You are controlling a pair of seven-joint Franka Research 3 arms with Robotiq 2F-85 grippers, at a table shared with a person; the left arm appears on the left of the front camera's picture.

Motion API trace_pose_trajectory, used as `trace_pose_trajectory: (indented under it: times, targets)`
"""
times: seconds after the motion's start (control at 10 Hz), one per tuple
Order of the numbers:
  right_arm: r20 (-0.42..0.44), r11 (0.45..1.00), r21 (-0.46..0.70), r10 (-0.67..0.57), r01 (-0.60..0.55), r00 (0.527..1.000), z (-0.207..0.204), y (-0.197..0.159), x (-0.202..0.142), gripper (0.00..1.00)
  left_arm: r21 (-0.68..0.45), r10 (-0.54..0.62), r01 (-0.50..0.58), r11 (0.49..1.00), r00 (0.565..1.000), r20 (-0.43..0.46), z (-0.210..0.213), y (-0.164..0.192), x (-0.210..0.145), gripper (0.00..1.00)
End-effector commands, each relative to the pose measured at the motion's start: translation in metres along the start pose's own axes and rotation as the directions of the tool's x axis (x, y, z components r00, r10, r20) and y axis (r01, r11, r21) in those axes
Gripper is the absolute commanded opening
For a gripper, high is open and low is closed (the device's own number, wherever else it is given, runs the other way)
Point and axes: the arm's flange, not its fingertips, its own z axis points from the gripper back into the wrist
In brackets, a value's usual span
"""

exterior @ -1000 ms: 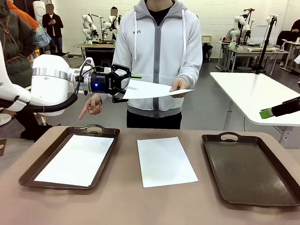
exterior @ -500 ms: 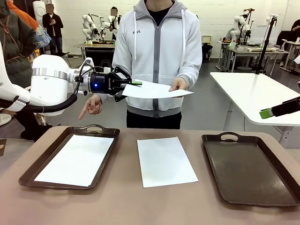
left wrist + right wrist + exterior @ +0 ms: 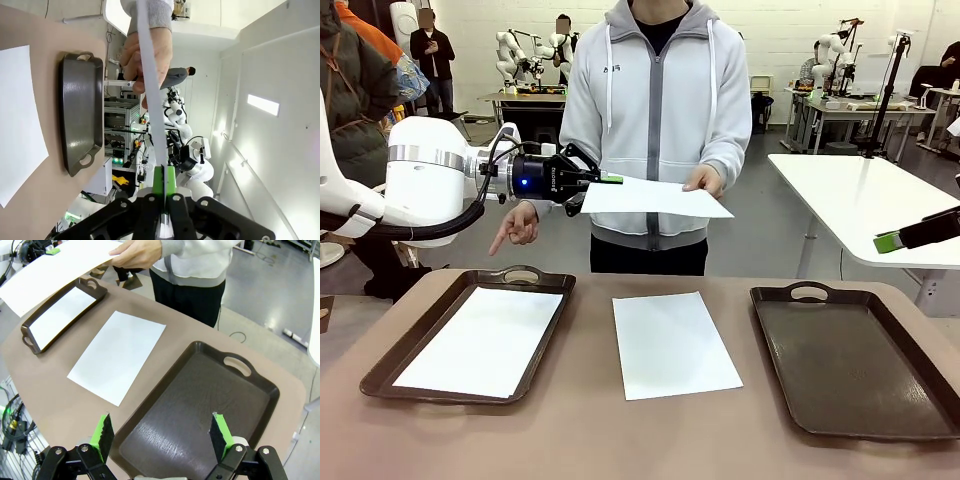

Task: Sort the A4 documents.
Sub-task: Receive the A4 Paper.

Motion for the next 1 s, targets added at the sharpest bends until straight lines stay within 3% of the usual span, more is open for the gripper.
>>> trace_pose_trajectory:
  times: [0.0,0.4,0.5,0.9]
  targets:
    - [0.002,1.0,0.009,-0.002,0.002,1.0,-0.0021,-0.0004,-0.0002,1.0,0.016,-0.026,0.026,1.0,1.0,-0.002,0.0022,0.0017,-0.003,0.0]
    - [0.002,1.0,0.009,-0.002,0.002,1.0,-0.0021,-0.0004,-0.0002,1.0,0.072,-0.031,0.034,0.997,0.999,-0.035,0.0104,-0.0039,-0.006,0.0]
    - [0.002,1.0,0.009,-0.002,0.002,1.0,-0.0021,-0.0004,-0.0002,1.0,0.024,-0.008,0.008,1.0,1.0,-0.009,0.0008,0.002,-0.0008,0.0]
    - [0.002,1.0,0.009,-0.002,0.002,1.0,-0.0021,-0.0004,-0.0002,1.0,0.024,-0.008,0.008,1.0,1.0,-0.009,0.0008,0.002,-0.0008,0.0]
